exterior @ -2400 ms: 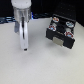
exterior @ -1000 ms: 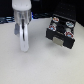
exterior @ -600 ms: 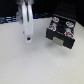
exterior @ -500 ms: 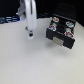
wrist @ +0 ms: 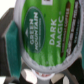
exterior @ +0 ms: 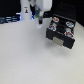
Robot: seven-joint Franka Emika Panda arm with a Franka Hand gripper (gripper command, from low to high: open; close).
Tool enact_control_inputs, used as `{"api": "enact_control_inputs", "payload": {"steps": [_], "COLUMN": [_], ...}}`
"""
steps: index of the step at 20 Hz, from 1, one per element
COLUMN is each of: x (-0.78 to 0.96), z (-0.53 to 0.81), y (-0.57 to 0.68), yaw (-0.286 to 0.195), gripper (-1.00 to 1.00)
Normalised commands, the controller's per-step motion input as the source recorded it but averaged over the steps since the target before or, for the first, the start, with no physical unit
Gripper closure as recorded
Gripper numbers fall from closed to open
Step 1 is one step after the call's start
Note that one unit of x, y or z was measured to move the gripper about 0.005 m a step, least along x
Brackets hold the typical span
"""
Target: Open the kcup holder, insert the kcup into the holder, and close the kcup holder
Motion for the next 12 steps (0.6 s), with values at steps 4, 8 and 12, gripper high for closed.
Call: {"api": "enact_control_inputs", "payload": {"steps": [4,8,12], "x": [0.12,0.12,0.17], "z": [0.32,0.31,0.29], "y": [0.67,0.67,0.68], "yaw": [0.020,0.018,0.014], "gripper": [1.00,1.00,1.00]}}
